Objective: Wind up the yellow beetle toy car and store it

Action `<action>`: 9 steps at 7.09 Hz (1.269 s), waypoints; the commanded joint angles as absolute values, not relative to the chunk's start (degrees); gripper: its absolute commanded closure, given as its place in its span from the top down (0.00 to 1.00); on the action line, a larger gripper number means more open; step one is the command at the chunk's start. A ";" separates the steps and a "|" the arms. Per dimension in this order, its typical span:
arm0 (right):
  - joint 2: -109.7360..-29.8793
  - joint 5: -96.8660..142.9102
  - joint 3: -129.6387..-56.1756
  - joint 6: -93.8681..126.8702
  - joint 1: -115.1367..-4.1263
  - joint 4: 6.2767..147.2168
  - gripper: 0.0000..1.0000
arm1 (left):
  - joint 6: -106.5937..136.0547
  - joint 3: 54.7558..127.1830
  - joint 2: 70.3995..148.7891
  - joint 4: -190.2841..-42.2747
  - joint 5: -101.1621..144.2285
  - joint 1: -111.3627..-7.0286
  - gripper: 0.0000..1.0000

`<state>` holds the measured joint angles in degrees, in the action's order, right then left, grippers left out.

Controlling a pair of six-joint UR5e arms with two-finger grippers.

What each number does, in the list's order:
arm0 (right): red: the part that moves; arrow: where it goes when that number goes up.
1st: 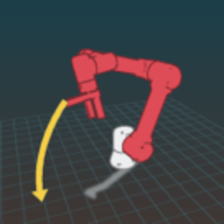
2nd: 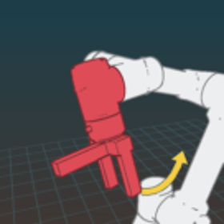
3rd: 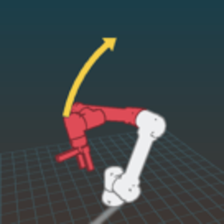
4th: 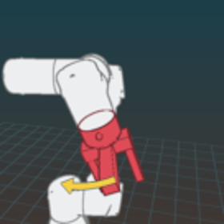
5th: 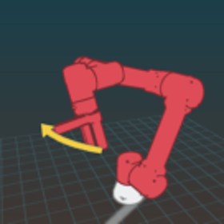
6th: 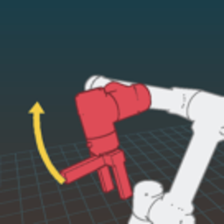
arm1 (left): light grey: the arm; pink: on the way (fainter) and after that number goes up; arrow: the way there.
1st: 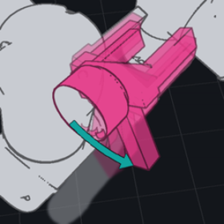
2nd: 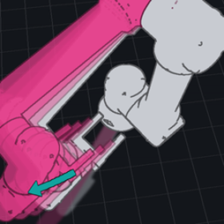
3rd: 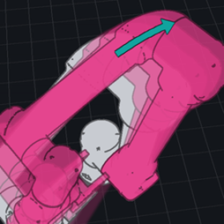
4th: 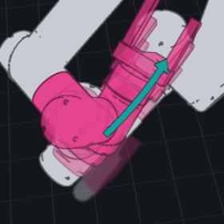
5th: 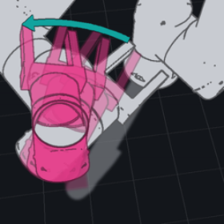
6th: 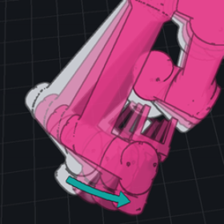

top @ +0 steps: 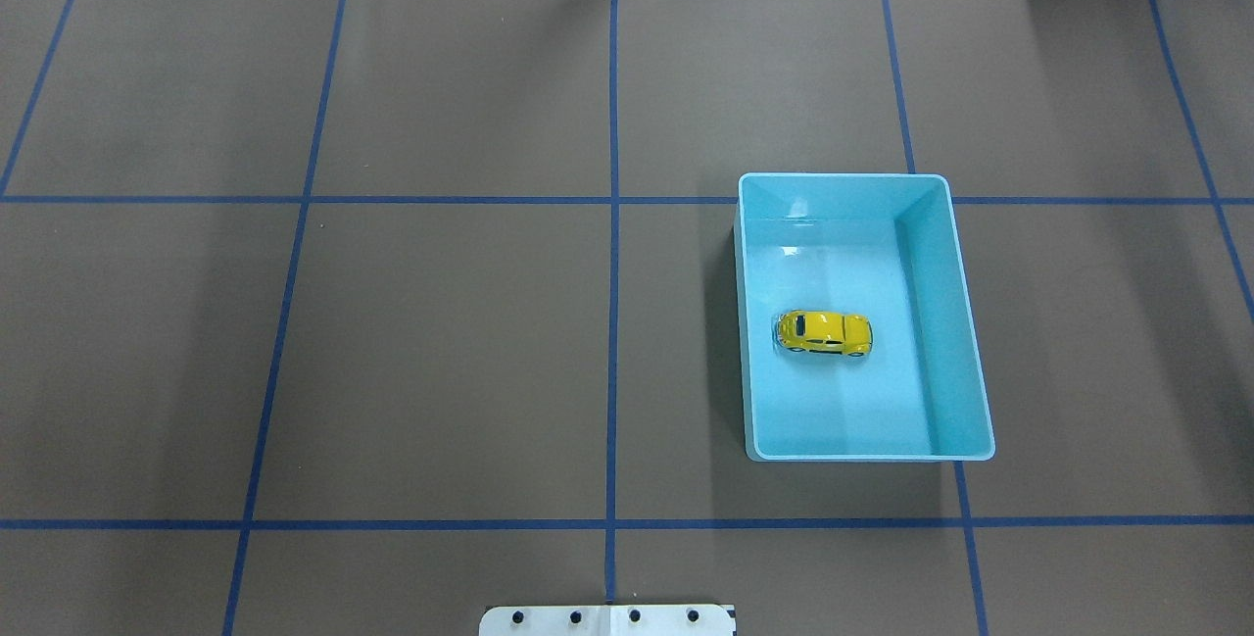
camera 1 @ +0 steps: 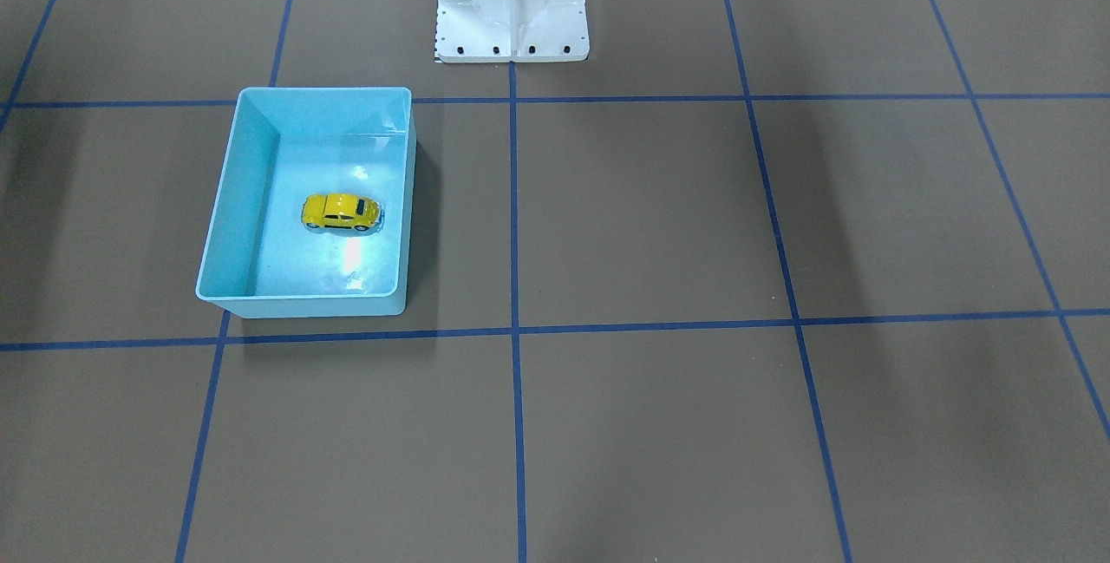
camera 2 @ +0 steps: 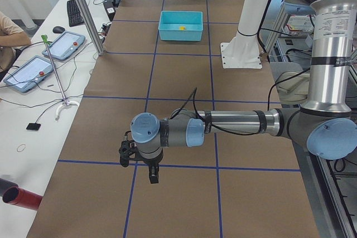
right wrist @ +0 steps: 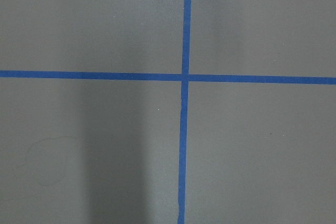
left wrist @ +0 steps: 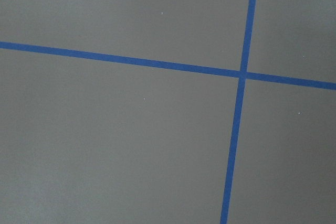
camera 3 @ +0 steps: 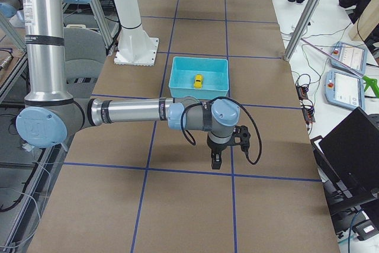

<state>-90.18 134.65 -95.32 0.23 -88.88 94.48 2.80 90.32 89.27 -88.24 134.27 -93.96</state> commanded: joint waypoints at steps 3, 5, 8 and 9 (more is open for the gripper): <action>-90.09 134.65 -95.27 0.53 -88.86 94.48 1.00 | 2.72 90.35 89.30 -88.24 134.30 -93.96 1.00; -89.56 134.65 -95.27 0.53 -88.86 94.48 1.00 | 2.72 90.35 89.38 -88.24 134.30 -93.96 1.00; -89.47 134.65 -95.19 0.53 -88.86 94.48 1.00 | 2.72 90.35 89.47 -88.16 134.30 -93.96 1.00; -89.47 134.56 -95.19 0.53 -88.86 94.48 1.00 | 2.72 90.35 89.47 -88.15 134.30 -93.96 1.00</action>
<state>-89.49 134.63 -95.23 0.53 -88.86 94.48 2.72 90.35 89.47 -88.18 134.30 -93.96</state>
